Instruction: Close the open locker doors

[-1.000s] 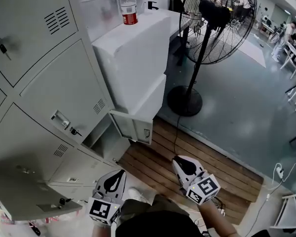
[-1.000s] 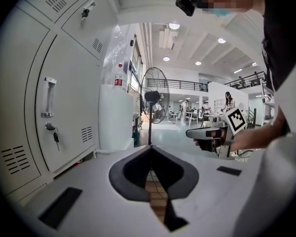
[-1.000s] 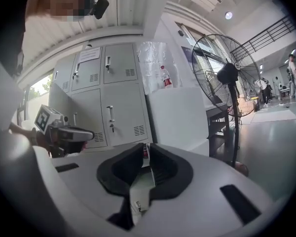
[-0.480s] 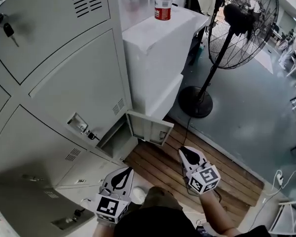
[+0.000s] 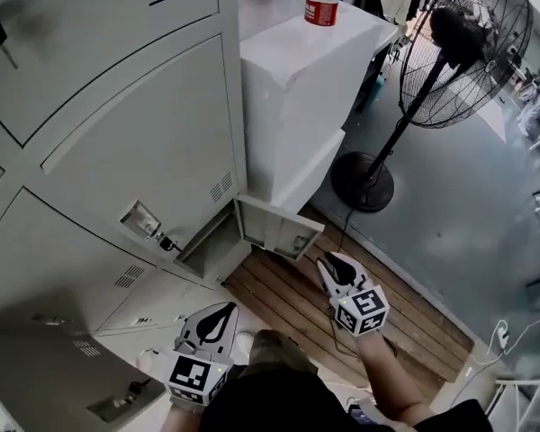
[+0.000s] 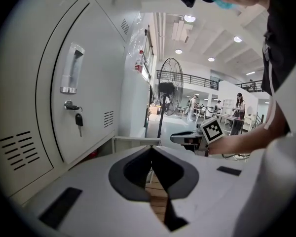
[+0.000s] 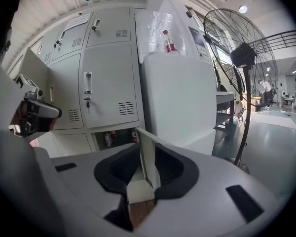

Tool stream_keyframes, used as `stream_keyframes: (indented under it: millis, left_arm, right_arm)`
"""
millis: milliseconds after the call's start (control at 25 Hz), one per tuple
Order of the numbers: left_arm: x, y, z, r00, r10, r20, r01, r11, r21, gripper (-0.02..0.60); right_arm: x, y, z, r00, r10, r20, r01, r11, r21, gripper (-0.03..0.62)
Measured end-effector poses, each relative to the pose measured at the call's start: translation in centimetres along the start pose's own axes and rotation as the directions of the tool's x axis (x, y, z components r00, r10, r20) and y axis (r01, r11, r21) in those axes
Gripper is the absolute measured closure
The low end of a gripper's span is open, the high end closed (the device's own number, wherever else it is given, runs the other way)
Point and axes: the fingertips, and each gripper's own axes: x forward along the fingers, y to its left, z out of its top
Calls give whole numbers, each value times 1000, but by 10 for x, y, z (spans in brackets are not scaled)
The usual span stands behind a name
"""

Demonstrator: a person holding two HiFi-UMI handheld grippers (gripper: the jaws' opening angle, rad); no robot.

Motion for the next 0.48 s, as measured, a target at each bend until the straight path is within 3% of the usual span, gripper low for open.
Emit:
stream_keyframes:
  millis: [480]
  left_arm:
    - [0,8,-8,993,106,-49,-109,993,-49,575]
  right_arm:
    - [41,-44,-30,995,25,-96,-26,1000,-12,450]
